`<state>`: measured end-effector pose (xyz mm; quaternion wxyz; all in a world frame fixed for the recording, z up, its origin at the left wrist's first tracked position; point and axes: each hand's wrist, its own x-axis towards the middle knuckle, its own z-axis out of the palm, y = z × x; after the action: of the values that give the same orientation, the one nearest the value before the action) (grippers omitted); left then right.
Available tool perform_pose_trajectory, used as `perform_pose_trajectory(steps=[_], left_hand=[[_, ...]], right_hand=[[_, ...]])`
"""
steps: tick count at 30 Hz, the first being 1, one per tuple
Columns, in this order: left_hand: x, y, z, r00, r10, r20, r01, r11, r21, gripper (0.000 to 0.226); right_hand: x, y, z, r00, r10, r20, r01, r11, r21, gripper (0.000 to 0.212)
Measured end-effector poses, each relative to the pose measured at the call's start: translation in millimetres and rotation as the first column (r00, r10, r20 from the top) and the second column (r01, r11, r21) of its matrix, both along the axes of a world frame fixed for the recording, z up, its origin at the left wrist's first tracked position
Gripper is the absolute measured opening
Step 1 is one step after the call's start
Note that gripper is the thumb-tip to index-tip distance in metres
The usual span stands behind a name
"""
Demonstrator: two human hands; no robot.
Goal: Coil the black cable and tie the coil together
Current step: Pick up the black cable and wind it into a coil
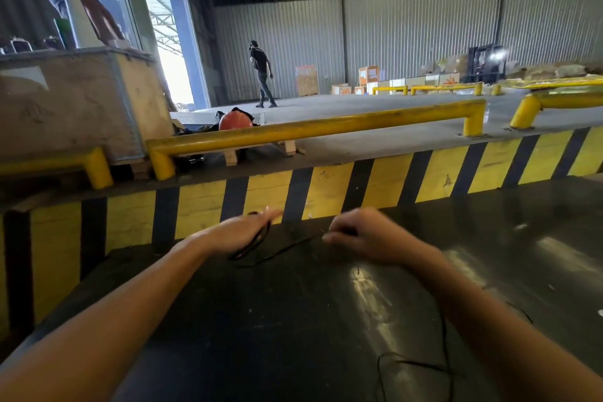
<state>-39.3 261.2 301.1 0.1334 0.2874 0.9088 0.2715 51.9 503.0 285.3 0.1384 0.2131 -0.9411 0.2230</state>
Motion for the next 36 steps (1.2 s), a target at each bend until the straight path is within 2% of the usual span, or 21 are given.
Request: perform_pose_trajectory(steps=[1,2,4,7,10,12,13,15,16,18,20,22,24,25,27,28,29,30,32,34,36], left_hand=[[3,1,-1,0.999,-0.038,-0.037,0.032,0.987,-0.157,0.044],[7,3,0,0.999,-0.050,-0.007,0.048,0.973,-0.224,0.045],[15,10,6,0.991,-0.067,0.113,0.087,0.980,-0.180,0.052],[29,23,16,0.896,-0.204,0.394,0.200,0.978,0.053,0.044],[40,35,25,0.735,-0.388,0.556,0.236,0.915,0.326,0.044],[42,43,35,0.640,-0.528,0.559,0.132,0.791,0.597,0.048],[42,47,40,0.626,-0.580,0.521,0.054,0.699,0.714,0.050],[39,53,46,0.679,-0.587,0.440,-0.082,0.535,0.841,0.051],[36,55,46,0.730,-0.547,0.409,-0.123,0.484,0.866,0.050],[27,55,41,0.827,-0.435,0.356,-0.165,0.417,0.894,0.047],[21,49,36,0.889,-0.332,0.316,-0.173,0.395,0.902,0.045],[16,42,32,0.942,-0.196,0.272,-0.153,0.470,0.869,0.046],[15,38,26,0.983,-0.068,0.170,-0.088,0.641,0.763,0.048],[16,39,23,0.997,-0.021,0.068,-0.029,0.753,0.657,0.048],[20,41,17,0.972,-0.027,-0.232,0.090,0.959,0.270,0.047],[22,43,15,0.943,-0.087,-0.322,0.117,0.990,0.076,0.045],[26,44,15,0.931,-0.132,-0.341,0.125,0.991,-0.043,0.045],[29,46,16,0.940,-0.147,-0.309,0.122,0.988,-0.099,0.046],[37,50,19,0.978,-0.121,-0.171,0.104,0.989,-0.104,0.057],[45,54,22,0.982,-0.145,0.120,0.153,0.987,-0.055,0.056],[53,54,27,0.844,-0.276,0.461,0.233,0.961,0.147,0.046]], right_hand=[[-2,8,13,0.997,-0.039,-0.064,0.038,0.999,-0.003,0.017],[-3,14,23,0.989,-0.073,-0.129,0.071,0.997,-0.024,0.020],[-9,20,32,0.958,-0.139,-0.251,0.110,0.986,-0.124,0.022],[-23,16,25,0.903,-0.295,-0.313,0.189,0.926,-0.327,0.022],[-31,8,6,0.907,-0.362,-0.215,0.244,0.868,-0.433,0.023],[-31,-6,-15,0.958,-0.272,-0.092,0.210,0.882,-0.422,0.020],[-28,-16,-27,0.978,-0.205,-0.034,0.173,0.896,-0.409,0.020],[-20,-36,-45,0.997,-0.061,0.043,0.074,0.910,-0.409,0.019],[-17,-44,-51,0.998,0.001,0.070,0.027,0.913,-0.408,0.019],[-12,-48,-55,0.995,0.070,0.078,-0.040,0.941,-0.335,0.018],[-7,-42,-50,0.992,0.097,0.075,-0.078,0.972,-0.222,0.015],[-2,-31,-40,0.991,0.106,0.078,-0.090,0.980,-0.175,0.014],[-1,-19,-25,0.995,0.076,0.059,-0.068,0.989,-0.130,0.017],[-1,-13,-16,0.997,0.057,0.043,-0.052,0.993,-0.110,0.018],[-2,-3,4,0.999,0.033,0.002,-0.033,0.993,-0.112,0.015],[-1,1,14,0.999,0.023,-0.033,-0.028,0.991,-0.132,0.015],[-1,5,23,0.998,0.010,-0.069,-0.021,0.987,-0.161,0.015],[-2,10,30,0.994,-0.008,-0.105,-0.012,0.982,-0.189,0.015],[-3,17,39,0.985,-0.038,-0.171,-0.001,0.975,-0.224,0.017],[-6,22,42,0.980,-0.039,-0.195,-0.018,0.960,-0.281,0.020],[-9,26,41,0.981,-0.018,-0.195,-0.062,0.918,-0.393,0.018]])
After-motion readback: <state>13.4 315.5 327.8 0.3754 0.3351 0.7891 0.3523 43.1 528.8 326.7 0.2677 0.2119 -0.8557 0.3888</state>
